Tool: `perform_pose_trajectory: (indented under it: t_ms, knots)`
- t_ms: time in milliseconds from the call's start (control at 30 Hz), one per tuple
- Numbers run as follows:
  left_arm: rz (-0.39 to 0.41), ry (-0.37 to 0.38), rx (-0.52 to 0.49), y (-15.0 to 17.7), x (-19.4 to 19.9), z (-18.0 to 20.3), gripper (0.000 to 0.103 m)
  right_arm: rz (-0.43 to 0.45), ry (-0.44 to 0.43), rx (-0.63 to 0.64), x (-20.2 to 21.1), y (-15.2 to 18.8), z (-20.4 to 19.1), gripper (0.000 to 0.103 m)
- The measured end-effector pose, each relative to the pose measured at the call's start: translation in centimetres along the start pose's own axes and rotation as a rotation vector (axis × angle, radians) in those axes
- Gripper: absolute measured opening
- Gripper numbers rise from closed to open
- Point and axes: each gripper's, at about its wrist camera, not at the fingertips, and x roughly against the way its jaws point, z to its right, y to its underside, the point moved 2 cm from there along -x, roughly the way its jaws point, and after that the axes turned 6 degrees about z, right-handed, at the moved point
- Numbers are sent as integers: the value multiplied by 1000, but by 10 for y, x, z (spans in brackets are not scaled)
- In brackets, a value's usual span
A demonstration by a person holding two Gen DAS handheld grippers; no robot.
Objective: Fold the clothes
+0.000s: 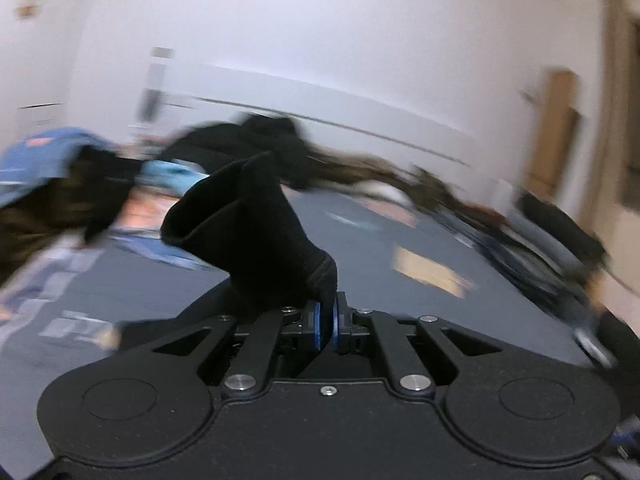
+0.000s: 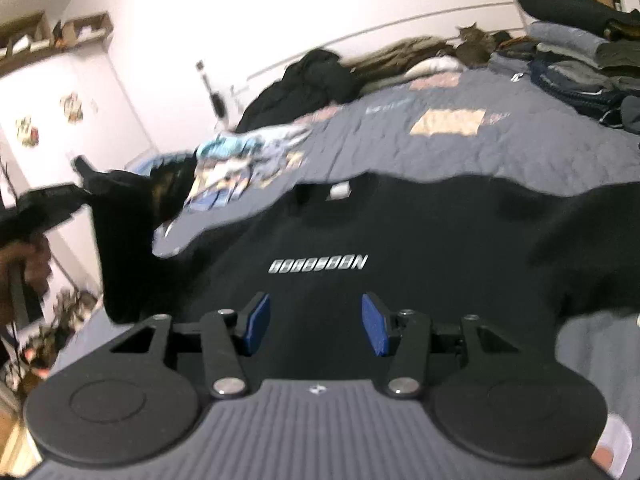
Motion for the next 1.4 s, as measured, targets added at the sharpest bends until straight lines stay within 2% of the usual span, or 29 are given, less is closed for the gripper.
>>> perform_pose_trajectory:
  t_ms: [100,200,233,300,367,433,600,667,767,867,1000,1100,1267,1400]
  knots:
    - [-90,104,-35,46,-28,72,5,36,8,-64,3,1,24,50]
    - [-267,127,-104,109,-57,120,7,15,57,-101,0,6,47,50]
    - [-323,131,-130,127,-60,129,14,17,66,-106,0,7,53,50]
    - [-393,136,-169,154,-60,140,21,21,83,-123,0,7,64,50]
    - [-351,138,-180,163,-42,141,41,26,95,-140,-2,5,70,50]
    - [-310,123,-138,156,-22,133,48,29,99,-146,-4,4,73,50]
    - [-219,69,5,138,27,103,50,19,95,-123,-16,2,71,50]
    - [-186,50,23,132,35,97,54,2,80,-117,-21,3,69,50]
    - [-147,24,51,121,40,87,54,-23,31,-145,-34,5,66,50]
    - [-142,18,89,116,37,80,54,-69,5,-169,-52,13,64,50]
    - [-131,37,61,112,41,79,54,-86,10,-100,-73,15,58,50]
    - [-121,55,63,110,42,80,54,-67,-1,-32,-85,12,57,50]
    - [-99,83,72,105,44,82,54,-79,-68,-23,-98,13,51,50]
    - [-96,81,68,108,42,80,54,-97,-51,5,-108,19,56,50]
